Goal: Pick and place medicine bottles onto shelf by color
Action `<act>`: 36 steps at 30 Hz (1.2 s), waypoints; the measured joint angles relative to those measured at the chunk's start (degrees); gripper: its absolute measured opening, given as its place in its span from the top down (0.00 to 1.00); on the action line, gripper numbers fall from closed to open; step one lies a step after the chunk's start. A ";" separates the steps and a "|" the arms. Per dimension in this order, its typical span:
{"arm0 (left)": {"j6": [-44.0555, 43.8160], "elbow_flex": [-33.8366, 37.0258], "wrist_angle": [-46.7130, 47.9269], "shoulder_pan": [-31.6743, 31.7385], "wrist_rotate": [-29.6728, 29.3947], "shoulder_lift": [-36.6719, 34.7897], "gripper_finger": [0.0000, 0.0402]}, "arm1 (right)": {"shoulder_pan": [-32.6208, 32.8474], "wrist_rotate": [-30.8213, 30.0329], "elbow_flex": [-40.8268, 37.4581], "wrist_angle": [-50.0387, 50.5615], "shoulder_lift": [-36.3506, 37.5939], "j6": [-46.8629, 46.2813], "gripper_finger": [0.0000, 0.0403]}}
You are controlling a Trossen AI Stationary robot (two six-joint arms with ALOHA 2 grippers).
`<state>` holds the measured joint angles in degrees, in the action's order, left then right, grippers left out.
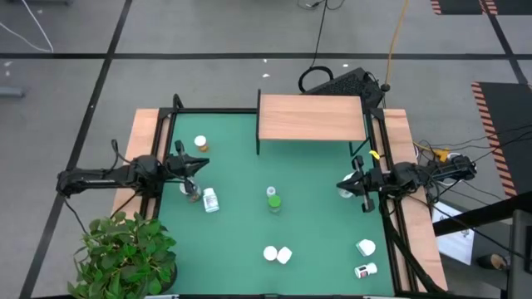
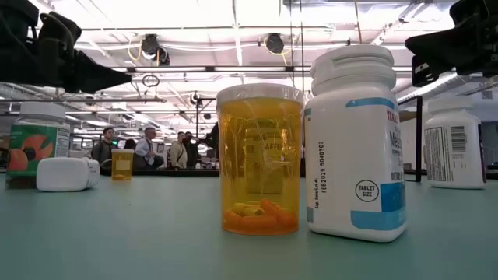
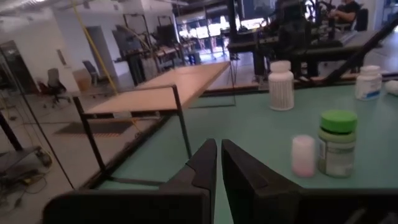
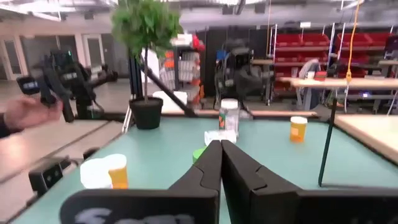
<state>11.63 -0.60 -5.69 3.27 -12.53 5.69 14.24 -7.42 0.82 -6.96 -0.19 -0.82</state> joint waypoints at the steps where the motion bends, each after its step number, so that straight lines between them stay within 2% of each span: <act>1: 0.07 0.00 0.05 -0.01 0.00 0.03 0.94 | -0.01 0.00 0.00 -1.09 0.00 -0.01 1.00; 12: -0.06 0.00 -0.51 0.00 0.00 0.02 0.94 | 0.00 -0.02 0.00 -1.67 0.02 -3.56 1.00; 16: -0.08 0.00 -2.69 0.00 0.00 0.02 0.94 | -0.01 -0.63 0.00 -4.45 0.00 -0.32 1.00; 22: -2.98 0.00 -6.67 0.00 -0.07 0.03 0.94 | -0.02 -8.60 0.01 -9.66 0.02 -0.01 0.99; 26: -4.48 0.00 -9.79 0.00 -0.10 0.02 0.94 | -0.02 -14.52 0.40 -9.52 0.00 0.09 0.91; 30: -1.82 -0.01 -11.51 0.02 -0.08 0.02 0.94 | -0.02 -18.64 1.34 -9.50 0.00 1.70 0.78; 36: -6.37 -5.92 -0.78 1.95 -4.73 2.13 0.94 | -0.04 -25.27 2.45 -9.77 -0.02 4.52 0.58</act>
<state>5.26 -6.52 -6.47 5.21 -17.26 7.82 14.20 -32.70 3.27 -16.72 -0.21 3.70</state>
